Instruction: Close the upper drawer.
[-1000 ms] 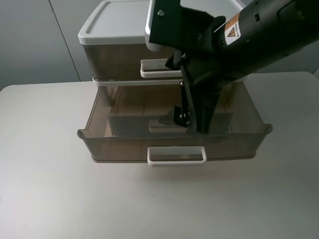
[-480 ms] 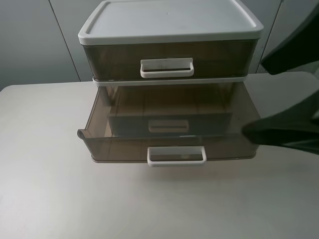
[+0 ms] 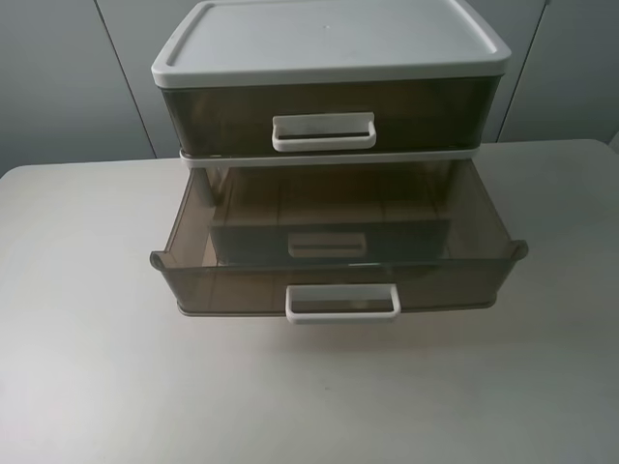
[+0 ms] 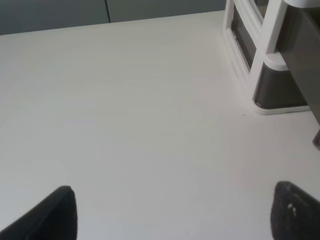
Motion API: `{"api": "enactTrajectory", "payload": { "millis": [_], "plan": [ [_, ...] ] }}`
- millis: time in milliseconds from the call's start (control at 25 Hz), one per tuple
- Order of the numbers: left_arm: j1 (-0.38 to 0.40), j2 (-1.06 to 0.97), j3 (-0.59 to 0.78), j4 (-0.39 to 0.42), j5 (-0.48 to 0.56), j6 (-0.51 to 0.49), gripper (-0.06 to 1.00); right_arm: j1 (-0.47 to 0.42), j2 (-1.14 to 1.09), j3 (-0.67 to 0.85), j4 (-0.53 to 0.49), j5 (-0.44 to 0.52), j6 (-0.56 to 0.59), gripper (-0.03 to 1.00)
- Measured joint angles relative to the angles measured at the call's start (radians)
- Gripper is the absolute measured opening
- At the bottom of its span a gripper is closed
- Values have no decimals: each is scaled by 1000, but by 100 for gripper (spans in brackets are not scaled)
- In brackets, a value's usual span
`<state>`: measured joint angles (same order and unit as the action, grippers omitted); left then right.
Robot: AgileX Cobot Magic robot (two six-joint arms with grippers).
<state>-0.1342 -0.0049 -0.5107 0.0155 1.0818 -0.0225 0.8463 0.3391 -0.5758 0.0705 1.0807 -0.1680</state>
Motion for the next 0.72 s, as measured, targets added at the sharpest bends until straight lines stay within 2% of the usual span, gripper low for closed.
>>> {"api": "enactTrajectory", "payload": {
  "millis": [160, 560, 720],
  "plan": [
    [0, 0, 0, 0, 0, 0, 74, 0, -106, 61, 2, 9, 11, 70],
    [0, 0, 0, 0, 0, 0, 74, 0, -237, 63, -35, 11, 82, 70],
    [0, 0, 0, 0, 0, 0, 74, -54, -240, 63, -59, 11, 115, 70]
  ]
}}
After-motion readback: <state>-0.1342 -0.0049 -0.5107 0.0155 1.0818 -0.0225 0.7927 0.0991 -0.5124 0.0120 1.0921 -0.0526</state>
